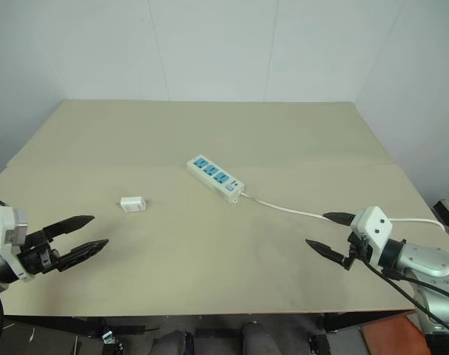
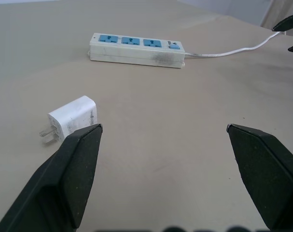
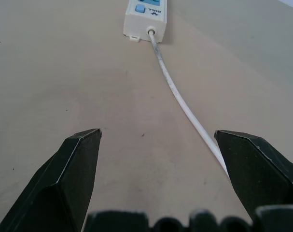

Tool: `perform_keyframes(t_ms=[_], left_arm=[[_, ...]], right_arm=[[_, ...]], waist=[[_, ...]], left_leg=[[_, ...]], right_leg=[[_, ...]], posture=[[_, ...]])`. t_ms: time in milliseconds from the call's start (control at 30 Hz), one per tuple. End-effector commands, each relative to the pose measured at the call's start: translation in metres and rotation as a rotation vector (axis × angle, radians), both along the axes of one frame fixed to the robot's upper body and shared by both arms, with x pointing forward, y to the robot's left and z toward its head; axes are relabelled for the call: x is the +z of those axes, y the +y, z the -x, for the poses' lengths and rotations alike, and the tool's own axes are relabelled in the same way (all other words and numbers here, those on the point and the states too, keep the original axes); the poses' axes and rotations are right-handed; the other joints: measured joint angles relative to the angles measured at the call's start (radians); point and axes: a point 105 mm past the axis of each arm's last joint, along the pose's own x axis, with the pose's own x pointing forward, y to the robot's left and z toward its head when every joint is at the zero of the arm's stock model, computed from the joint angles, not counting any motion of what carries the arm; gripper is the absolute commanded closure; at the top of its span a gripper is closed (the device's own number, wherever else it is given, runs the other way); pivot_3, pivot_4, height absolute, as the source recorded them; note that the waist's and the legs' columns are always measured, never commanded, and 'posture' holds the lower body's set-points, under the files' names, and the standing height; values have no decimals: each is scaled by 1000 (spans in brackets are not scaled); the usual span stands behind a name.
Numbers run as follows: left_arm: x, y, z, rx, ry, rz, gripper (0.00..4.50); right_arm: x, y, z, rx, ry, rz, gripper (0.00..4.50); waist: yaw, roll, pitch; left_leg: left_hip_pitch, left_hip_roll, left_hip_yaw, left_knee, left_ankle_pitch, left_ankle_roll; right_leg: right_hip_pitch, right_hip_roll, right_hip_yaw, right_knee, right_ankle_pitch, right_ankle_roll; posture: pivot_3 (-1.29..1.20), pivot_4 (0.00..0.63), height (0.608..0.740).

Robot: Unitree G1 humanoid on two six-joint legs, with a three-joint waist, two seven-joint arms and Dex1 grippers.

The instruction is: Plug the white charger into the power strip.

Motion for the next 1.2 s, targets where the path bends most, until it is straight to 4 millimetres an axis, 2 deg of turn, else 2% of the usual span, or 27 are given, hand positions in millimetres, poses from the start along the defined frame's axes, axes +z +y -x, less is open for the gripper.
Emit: perform_keyframes(t_ms=[33,367,467,667,867,1000,1133,1200], left_arm=[[10,2,2,-5,-34,-9,0],[10,-1,2,-6,-41,-5,0],[11,-2,0,-7,-48,-1,0],[16,-18,-8,-90,-61,-45,0],[16,-39,-24,-153,-48,-141,0],[11,-49,-25,-177,-53,-207,0],[13,-59,-20,-195,-65,-211,0],[13,-64,-15,-210,-64,-214,0]], right_arm=[[15,-1,-1,2,-55,8,54],[15,0,-2,20,-55,6,54],[20,3,-8,14,-79,-12,54],[15,17,-41,80,-53,9,54],[3,51,-88,139,2,20,54],[-7,72,-117,115,85,-14,54],[-19,84,-124,141,150,21,54],[-27,83,-126,130,196,70,447]], waist=[[0,0,0],[0,0,0],[-1,0,0],[-2,0,0],[-5,0,0],[-5,0,0],[-1,0,0],[0,0,0]], left_leg=[[0,0,0,0,0,0],[0,0,0,0,0,0],[0,0,0,0,0,0],[1,0,0,0,0,0],[0,0,0,0,0,0],[-1,0,0,0,0,0],[-2,0,0,0,0,0],[-2,0,0,0,0,0]], right_leg=[[0,0,0,0,0,0],[0,0,0,0,0,0],[0,0,0,0,0,0],[1,0,0,0,1,0],[0,1,0,0,2,-1],[-1,1,1,0,5,-7],[-1,0,0,0,5,-8],[0,-1,-1,0,5,-8]], posture=[[0,150,740],[0,150,740],[0,150,740],[0,150,740],[0,150,740],[0,150,740],[0,150,740],[0,150,740]])
